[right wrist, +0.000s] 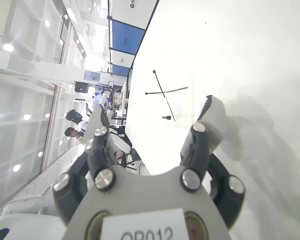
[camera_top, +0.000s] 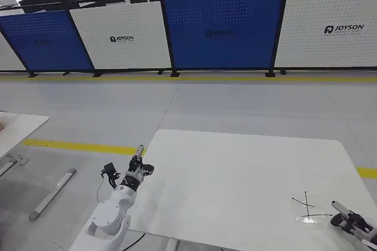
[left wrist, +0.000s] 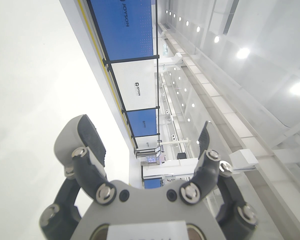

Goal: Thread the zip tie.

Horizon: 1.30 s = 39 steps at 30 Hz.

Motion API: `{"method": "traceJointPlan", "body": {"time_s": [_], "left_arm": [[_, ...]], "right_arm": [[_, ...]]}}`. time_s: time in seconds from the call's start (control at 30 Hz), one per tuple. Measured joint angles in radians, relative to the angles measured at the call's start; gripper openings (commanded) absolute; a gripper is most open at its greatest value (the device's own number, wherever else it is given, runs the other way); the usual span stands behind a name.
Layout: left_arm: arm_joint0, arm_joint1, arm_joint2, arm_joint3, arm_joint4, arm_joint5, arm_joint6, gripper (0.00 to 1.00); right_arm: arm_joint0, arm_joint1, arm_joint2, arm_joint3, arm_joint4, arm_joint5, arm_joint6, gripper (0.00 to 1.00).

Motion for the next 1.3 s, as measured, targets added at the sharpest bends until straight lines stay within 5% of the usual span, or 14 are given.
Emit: {"method": "traceJointPlan", "body": {"time_s": [0.57,0.73,0.83,1.3], "left_arm": [[0.0,0.0,0.0,0.0,0.0,0.0,0.0,1.0],[0.0,0.0,0.0,0.0,0.0,0.0,0.0,1.0],[0.0,0.0,0.0,0.0,0.0,0.0,0.0,1.0],[0.0,0.0,0.0,0.0,0.0,0.0,0.0,1.0]], "right_arm": [[0.021,0.015,-0.024,0.037,-0.033,0.001,0.016,0.14],[0.015,0.019,-0.026,0.032,-0.039,0.002,0.02,0.16],[0.014,0.021,-0.028,0.031,-0.038,0.002,0.019,0.0],[-0.003,0.028,-0.005,0.027,0.053,-0.02,0.032,0.0]]}}
